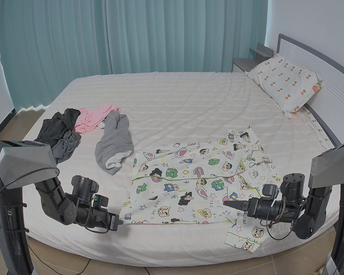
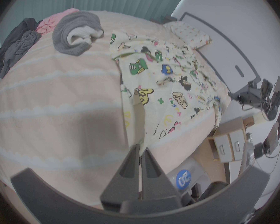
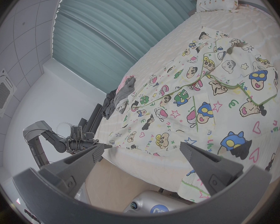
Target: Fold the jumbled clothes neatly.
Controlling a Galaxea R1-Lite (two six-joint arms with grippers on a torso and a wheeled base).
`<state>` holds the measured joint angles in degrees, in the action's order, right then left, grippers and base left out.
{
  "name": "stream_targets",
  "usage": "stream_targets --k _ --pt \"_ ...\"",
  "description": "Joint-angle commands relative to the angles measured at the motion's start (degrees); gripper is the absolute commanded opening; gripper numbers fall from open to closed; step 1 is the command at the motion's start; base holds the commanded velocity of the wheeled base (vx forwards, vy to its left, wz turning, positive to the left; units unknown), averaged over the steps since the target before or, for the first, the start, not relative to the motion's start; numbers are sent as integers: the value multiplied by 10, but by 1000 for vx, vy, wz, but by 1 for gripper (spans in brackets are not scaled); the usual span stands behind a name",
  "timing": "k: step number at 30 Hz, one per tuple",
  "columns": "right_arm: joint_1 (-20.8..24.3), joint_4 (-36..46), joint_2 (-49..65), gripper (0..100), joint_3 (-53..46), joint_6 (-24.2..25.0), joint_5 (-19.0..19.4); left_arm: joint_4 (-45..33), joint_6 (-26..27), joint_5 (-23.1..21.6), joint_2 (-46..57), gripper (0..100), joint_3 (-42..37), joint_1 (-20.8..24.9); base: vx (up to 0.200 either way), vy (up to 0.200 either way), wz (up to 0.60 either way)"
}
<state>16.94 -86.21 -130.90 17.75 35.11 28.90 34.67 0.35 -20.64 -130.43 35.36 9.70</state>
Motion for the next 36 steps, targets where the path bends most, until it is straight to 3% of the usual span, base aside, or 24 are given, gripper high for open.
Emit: stream_targets --k 1,9,14,20,27,32,33,36 --pt "0 0 -1 100 0 0 0 -17 21 0 11 0 -13 -14 0 0 0" --pt "-2 1 -1 100 0 0 1 -22 47 4 15 0 -21 -7 0 0 0" --pt "-40 17 1 100 12 -7 1 -19 48 24 11 0 -26 -6 0 0 0" --pt "-102 145 16 100 53 -41 1 -17 44 23 11 0 -29 -6 0 0 0" --pt "-113 326 63 100 104 -56 -4 -17 43 22 11 0 -34 -5 0 0 0" --pt "-153 333 46 100 101 -106 -34 -14 42 21 11 0 -36 -6 0 0 0" --pt "-173 330 24 100 100 -127 -55 -14 42 21 10 0 -35 -5 0 0 0" --pt "-195 330 20 100 92 -150 -58 -8 42 21 10 0 -37 -5 0 0 0"
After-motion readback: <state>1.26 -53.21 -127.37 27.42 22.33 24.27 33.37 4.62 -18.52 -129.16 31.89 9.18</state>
